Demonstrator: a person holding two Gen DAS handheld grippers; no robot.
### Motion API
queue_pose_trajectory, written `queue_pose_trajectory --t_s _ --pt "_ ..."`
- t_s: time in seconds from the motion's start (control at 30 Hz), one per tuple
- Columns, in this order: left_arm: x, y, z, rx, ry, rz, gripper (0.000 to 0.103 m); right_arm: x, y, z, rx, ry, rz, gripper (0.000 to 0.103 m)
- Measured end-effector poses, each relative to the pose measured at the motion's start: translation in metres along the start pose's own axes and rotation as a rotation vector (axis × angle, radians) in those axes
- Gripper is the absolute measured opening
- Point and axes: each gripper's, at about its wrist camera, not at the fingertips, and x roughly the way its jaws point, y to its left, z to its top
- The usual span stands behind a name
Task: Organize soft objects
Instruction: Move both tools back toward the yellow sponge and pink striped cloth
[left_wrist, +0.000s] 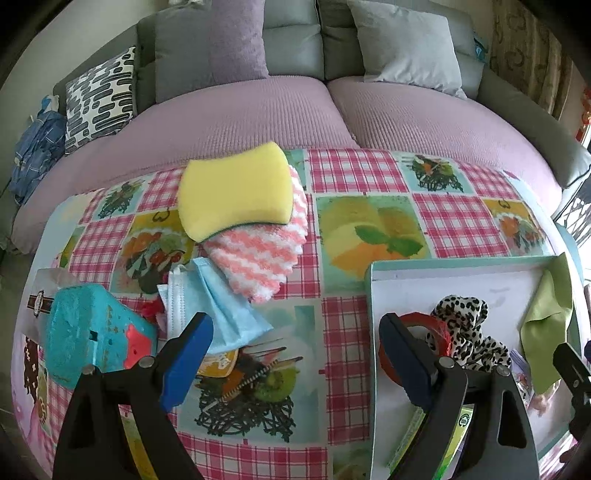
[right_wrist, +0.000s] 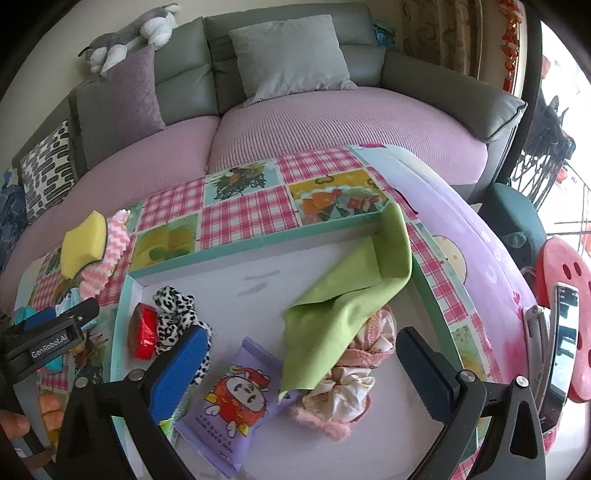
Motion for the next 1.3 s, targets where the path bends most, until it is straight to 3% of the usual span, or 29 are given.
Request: queue_pose_trajectory --t_s 0.3,0.47,0.9,1.13,1.3 --pt "-0.022 0.039 0.007 -0.063 -0.045 -0.017 0.092 -0.007 0.029 0.002 -0.018 -0.019 0.079 0.103" --pt "-0.036 0.074 0.01 -0.12 -0.064 -0.013 0.092 -0.012 0.067 0.001 -0.098 -0.042 0.123 0.103" --pt "-0.053 0.166 0.001 -0.281 -0.065 0.047 0.092 -0.003 0.162 -0.019 -0.239 0.0 0.257 0.103" --pt "-0.042 0.176 0.008 -0.252 -0.028 0.008 0.092 0.0 0.192 -0.026 -0.294 0.025 0.278 0.103" --pt "-0.042 0.179 0.021 -0.187 -0.013 0.038 0.092 -0.003 0.198 -0.016 -0.318 0.027 0.252 0.103"
